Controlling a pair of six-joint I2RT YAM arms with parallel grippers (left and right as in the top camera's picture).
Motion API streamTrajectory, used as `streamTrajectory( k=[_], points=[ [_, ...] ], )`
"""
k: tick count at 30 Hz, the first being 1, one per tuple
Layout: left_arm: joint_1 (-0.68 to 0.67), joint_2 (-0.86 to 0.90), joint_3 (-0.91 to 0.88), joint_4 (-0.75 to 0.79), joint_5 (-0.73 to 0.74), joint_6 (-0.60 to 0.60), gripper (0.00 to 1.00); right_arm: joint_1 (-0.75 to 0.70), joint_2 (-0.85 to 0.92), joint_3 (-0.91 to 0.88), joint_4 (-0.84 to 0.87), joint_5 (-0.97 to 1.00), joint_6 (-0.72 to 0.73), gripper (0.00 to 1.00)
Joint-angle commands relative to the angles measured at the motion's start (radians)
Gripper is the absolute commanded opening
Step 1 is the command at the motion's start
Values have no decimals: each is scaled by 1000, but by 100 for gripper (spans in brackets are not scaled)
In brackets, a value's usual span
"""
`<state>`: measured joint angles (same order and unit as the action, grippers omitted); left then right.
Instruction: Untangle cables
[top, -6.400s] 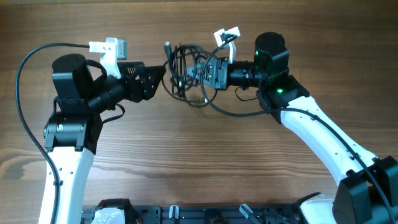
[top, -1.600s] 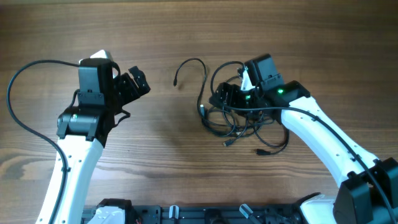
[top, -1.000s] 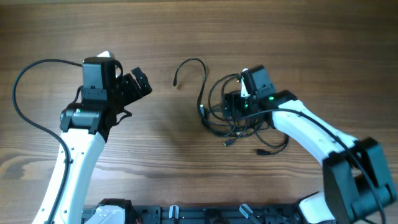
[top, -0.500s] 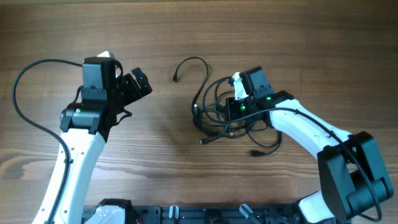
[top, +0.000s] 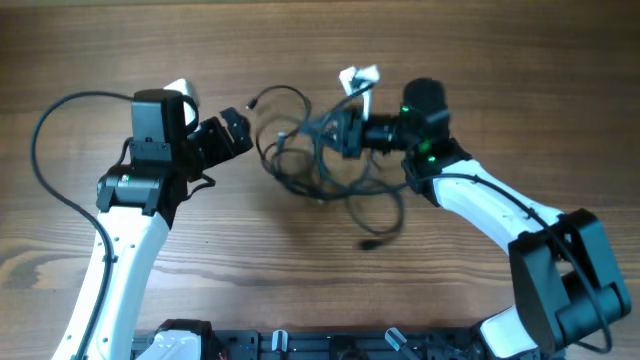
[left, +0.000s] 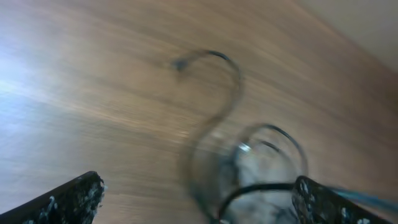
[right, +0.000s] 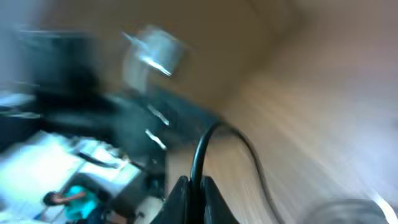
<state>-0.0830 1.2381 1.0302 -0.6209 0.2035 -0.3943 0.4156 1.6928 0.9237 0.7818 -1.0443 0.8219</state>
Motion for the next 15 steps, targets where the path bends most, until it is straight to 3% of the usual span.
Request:
streamTrajectory(
  k=[1, 9, 15],
  points=[
    [2, -8, 18, 11, 288, 236, 100, -15, 3, 48, 165, -123, 350, 4],
    [2, -79, 18, 54, 329, 343, 100, -28, 3, 95, 152, -143, 374, 4],
    [2, -82, 18, 26, 200, 346, 100, -79, 3, 99, 209, -136, 456, 4]
  ],
)
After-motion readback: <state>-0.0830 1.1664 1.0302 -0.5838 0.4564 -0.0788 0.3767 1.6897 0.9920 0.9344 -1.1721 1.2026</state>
